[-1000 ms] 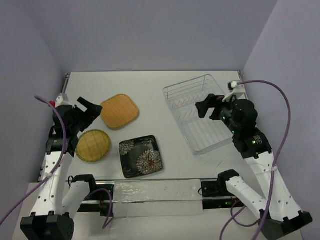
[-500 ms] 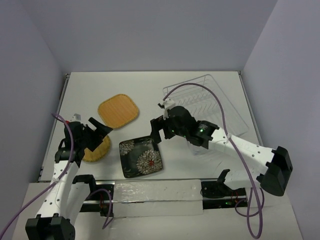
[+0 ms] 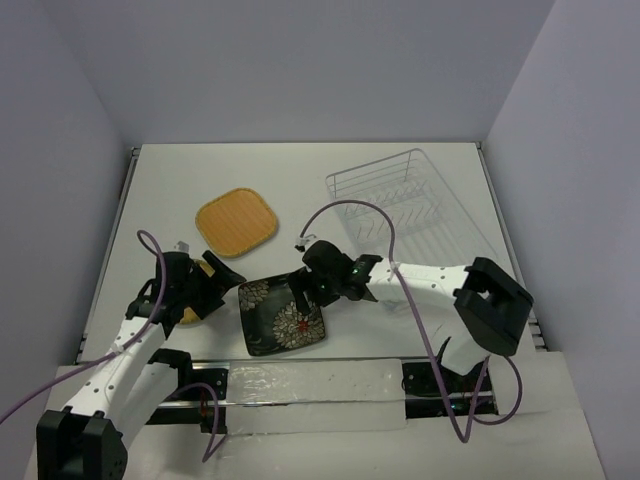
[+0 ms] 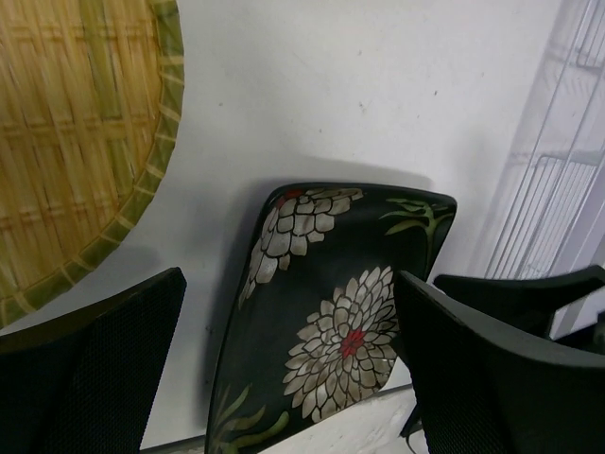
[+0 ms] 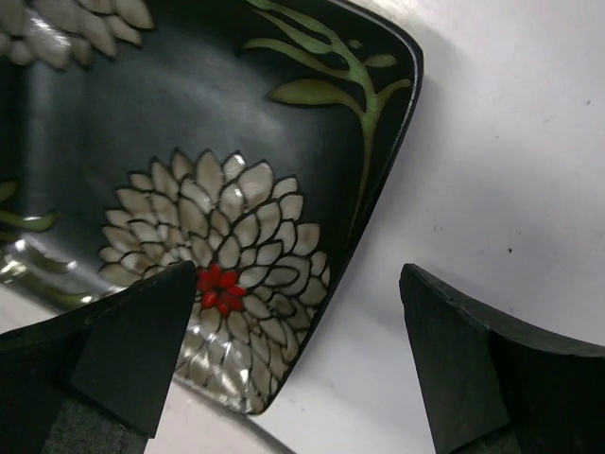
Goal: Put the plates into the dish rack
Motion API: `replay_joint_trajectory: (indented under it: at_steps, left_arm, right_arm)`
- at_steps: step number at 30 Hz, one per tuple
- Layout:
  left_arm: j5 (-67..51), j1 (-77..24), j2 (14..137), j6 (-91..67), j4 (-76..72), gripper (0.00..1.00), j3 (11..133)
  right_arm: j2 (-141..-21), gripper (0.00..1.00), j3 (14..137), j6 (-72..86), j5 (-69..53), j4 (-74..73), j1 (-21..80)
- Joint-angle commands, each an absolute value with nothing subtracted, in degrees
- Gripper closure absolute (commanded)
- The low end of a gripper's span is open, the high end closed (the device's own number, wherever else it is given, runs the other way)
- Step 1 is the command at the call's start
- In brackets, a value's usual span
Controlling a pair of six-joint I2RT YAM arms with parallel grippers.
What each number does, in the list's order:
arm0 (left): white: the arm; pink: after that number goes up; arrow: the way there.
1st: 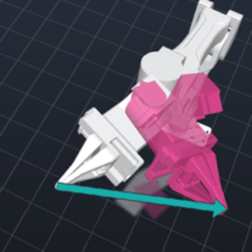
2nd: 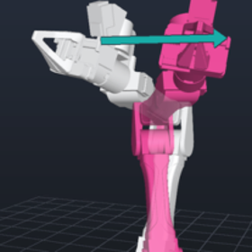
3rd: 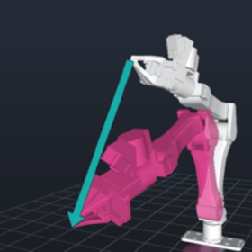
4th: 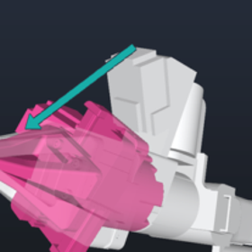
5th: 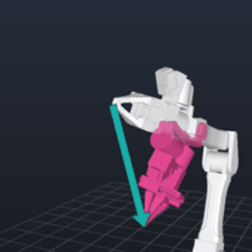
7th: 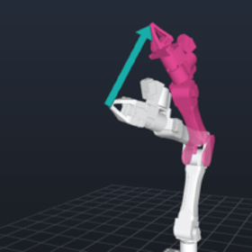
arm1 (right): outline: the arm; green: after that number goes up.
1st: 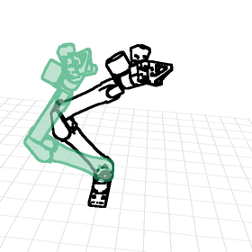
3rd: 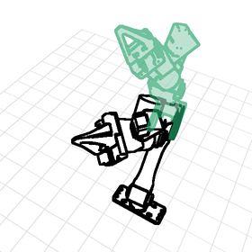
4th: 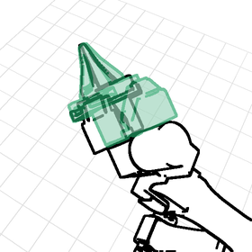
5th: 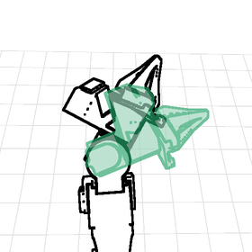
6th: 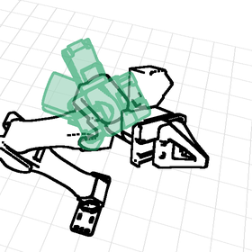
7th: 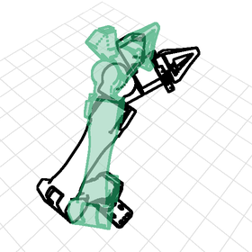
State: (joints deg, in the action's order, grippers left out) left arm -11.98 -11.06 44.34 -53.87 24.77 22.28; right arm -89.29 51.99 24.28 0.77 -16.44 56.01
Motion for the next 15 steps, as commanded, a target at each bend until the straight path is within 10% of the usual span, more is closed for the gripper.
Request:
replay_joint_trajectory:
  at_steps: [1, 15]
  left_arm:
    - [-9.87, -12.93, 44.14, -56.54, 21.07, 0.01, 21.07]
    - [-9.72, -13.97, 46.39, -56.25, 17.95, 0.01, 21.73]
  right_arm:
    - [-93.04, 0.06, 52.85, 25.26, -0.65, -11.82, 56.16]
    - [-97.88, 0.37, 47.79, 25.26, -15.8, -0.28, 49.61]
